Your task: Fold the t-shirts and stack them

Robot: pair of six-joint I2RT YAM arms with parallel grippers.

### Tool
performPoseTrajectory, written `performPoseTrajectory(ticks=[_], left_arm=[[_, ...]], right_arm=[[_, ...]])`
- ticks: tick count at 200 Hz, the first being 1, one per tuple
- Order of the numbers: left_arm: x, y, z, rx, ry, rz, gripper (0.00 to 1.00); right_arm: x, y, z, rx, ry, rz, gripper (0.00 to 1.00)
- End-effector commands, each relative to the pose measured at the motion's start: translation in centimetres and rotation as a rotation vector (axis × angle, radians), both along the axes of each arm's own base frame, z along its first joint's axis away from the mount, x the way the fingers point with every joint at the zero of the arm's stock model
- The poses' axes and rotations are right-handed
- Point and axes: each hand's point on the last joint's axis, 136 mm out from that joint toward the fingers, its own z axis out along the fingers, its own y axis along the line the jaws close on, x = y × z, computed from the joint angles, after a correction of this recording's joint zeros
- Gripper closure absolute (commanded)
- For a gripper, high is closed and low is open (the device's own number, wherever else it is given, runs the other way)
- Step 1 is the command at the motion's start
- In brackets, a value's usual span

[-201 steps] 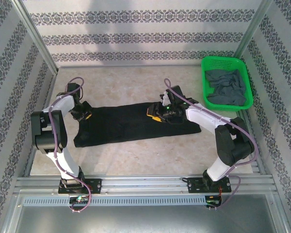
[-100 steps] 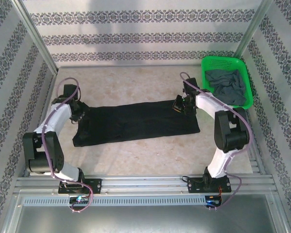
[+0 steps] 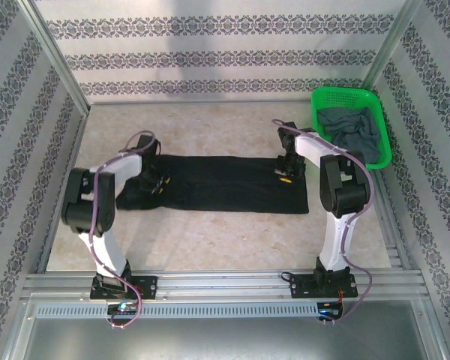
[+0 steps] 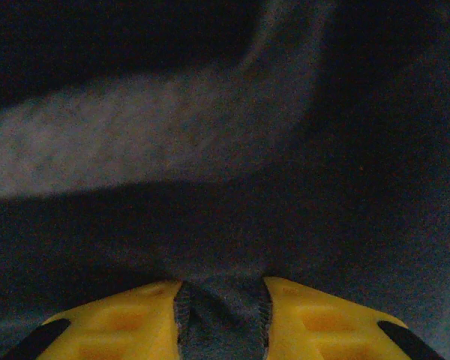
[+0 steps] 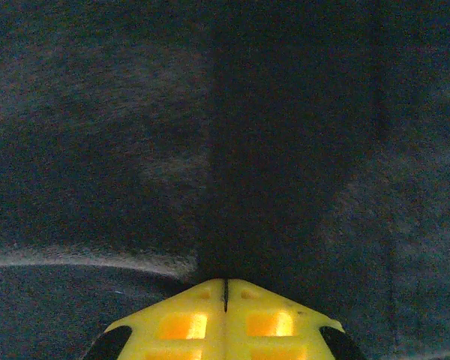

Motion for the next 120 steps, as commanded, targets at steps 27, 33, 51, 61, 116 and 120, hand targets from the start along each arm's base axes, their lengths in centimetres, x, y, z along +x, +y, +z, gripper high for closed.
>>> performPoseTrajectory(ticks=[27,33,51,61,116,120], left_arm=[[12.2,-1.9,-2.2,-0.045,-0.123,-0.163,0.7],[13.8,-2.6,-2.1,-0.054,-0.152,-0.178,0.7],[18.3,-5.6,-1.9,-0.094,-0.24,-0.233,0.7],[20.5,-7.6,-1.9,-0.135,-0.289,-0.258,0.71],[27.3,-14.9,-2.3,-0.273,-0.463,-0.296,0.69],[27.6,-14.9,-2.0,-0.274,-0.477,-0.292,0.68]], right_arm=[[-12.2,1.8,-0.2,-0.038,0.165,-0.014,0.91],[-13.7,2.5,-0.5,-0.026,0.177,-0.017,0.91],[-17.2,5.2,-1.6,0.026,0.204,-0.024,0.91],[-18.4,7.2,-2.1,0.064,0.202,-0.027,0.9],[-18.2,19.3,-2.2,0.371,0.172,-0.088,0.86],[-17.9,19.7,-1.8,0.386,0.162,-0.096,0.85]])
